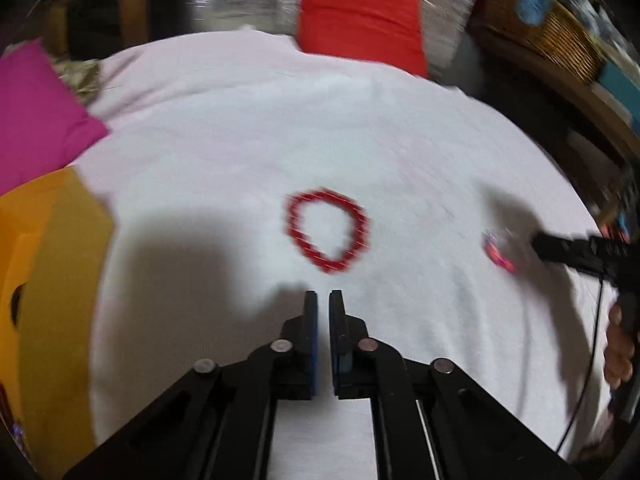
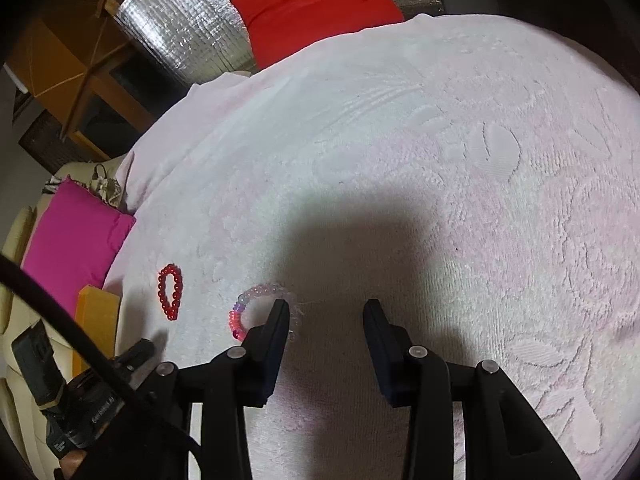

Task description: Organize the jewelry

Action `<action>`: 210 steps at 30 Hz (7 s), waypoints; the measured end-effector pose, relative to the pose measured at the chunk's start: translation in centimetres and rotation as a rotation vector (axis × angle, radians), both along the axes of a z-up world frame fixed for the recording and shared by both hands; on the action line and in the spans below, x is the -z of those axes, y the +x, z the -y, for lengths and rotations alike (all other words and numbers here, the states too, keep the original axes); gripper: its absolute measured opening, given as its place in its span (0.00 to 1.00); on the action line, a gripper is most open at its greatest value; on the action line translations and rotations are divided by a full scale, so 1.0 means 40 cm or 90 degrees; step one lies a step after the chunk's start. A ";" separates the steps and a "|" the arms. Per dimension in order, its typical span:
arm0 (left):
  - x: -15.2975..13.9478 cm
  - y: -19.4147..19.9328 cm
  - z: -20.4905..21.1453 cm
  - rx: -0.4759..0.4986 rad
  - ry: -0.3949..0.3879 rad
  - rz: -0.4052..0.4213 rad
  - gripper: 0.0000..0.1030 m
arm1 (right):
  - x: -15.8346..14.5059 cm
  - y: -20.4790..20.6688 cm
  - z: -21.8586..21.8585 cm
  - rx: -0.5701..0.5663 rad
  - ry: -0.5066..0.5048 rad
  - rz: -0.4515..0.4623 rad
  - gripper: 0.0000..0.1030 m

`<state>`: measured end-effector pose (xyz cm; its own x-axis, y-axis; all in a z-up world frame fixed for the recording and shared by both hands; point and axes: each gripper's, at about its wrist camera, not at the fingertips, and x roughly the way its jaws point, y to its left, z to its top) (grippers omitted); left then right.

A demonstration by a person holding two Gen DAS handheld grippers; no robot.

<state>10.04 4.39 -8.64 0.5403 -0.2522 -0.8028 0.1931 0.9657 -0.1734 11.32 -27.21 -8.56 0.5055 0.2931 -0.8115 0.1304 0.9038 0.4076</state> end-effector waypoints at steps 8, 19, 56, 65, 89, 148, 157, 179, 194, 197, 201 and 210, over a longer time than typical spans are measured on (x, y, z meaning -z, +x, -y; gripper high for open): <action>0.029 0.070 0.004 -0.017 -0.028 0.011 0.62 | 0.001 -0.001 -0.012 -0.007 -0.006 0.012 0.51; 0.051 0.158 0.095 -0.015 -0.013 -0.007 0.69 | -0.001 0.008 -0.024 -0.029 -0.023 0.018 0.55; 0.014 -0.053 0.047 0.103 -0.034 -0.079 0.13 | -0.005 0.031 -0.149 0.010 -0.211 0.022 0.14; 0.001 -0.080 0.076 0.119 -0.009 -0.058 0.55 | -0.005 0.020 -0.167 -0.007 -0.276 0.031 0.12; 0.009 -0.090 0.107 0.117 0.060 -0.042 0.62 | -0.054 -0.125 -0.031 0.045 -0.058 -0.025 0.20; 0.024 -0.048 0.079 0.168 0.048 -0.013 0.24 | -0.042 -0.091 -0.059 -0.024 -0.163 0.019 0.29; -0.009 -0.053 0.079 0.176 -0.017 -0.004 0.09 | -0.011 -0.077 -0.146 -0.063 -0.300 0.041 0.08; -0.247 -0.185 -0.056 0.132 -0.168 0.157 0.09 | -0.192 -0.141 -0.112 -0.014 -0.039 0.217 0.08; -0.321 -0.330 -0.210 0.004 -0.208 0.208 0.09 | -0.230 -0.177 -0.322 -0.091 0.008 0.252 0.08; -0.342 -0.334 -0.289 -0.034 -0.212 0.227 0.09 | -0.243 -0.183 -0.379 -0.114 0.009 0.254 0.08; -0.345 -0.335 -0.373 -0.090 -0.190 0.238 0.09 | -0.262 -0.185 -0.472 -0.154 0.011 0.258 0.08; -0.268 -0.315 -0.537 -0.229 -0.084 0.212 0.09 | -0.288 -0.182 -0.684 -0.249 0.011 0.257 0.08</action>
